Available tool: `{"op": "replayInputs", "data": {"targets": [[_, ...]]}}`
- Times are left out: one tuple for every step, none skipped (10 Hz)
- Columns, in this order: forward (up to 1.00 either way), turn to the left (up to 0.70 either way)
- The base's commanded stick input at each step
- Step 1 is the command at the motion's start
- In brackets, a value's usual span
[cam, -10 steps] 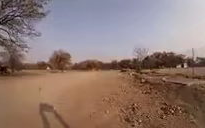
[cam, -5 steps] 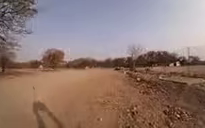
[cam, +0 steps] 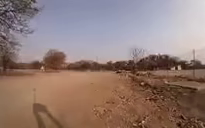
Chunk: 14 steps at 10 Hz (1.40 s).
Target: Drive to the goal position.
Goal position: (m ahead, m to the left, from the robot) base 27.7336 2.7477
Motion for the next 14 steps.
{"op": "replayInputs", "data": {"targets": [[0.7,0.0],[0.7,0.0],[0.7,0.0],[0.7,0.0],[0.7,0.0],[0.7,0.0],[0.7,0.0],[0.7,0.0],[0.7,0.0],[0.7,0.0],[0.7,0.0],[0.7,0.0],[0.7,0.0],[0.7,0.0]]}}
